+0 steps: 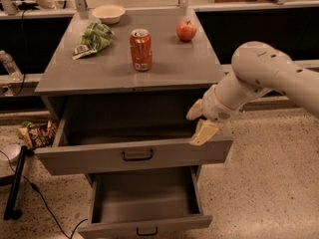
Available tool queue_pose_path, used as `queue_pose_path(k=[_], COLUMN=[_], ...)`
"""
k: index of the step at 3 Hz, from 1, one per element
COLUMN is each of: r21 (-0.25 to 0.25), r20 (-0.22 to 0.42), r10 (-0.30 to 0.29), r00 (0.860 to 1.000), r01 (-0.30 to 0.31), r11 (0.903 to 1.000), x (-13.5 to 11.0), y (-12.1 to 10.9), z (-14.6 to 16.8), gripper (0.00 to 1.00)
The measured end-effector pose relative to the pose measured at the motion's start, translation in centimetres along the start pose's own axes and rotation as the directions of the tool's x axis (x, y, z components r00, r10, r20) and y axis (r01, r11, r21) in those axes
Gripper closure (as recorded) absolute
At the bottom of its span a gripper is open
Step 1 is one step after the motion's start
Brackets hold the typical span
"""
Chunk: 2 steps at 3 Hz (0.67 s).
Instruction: Open top drawer
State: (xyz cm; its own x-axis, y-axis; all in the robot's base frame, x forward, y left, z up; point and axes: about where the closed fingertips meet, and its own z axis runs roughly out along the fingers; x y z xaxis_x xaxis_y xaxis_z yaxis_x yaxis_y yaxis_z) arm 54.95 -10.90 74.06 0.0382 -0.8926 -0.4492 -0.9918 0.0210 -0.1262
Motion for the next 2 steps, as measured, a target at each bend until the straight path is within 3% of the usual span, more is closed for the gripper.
queue_pose_path(k=[1,2], r21=[0.064,0.130], r20=[0.005,0.022], r10=[-0.031,-0.046], r00=[1.000,0.999], r01=[0.031,0.043], r11=[0.9975,0.9906], x=[-1.2,-2.8], y=[-1.6,-5.0], z=[-2.8,-3.8], gripper=[0.14,0.45])
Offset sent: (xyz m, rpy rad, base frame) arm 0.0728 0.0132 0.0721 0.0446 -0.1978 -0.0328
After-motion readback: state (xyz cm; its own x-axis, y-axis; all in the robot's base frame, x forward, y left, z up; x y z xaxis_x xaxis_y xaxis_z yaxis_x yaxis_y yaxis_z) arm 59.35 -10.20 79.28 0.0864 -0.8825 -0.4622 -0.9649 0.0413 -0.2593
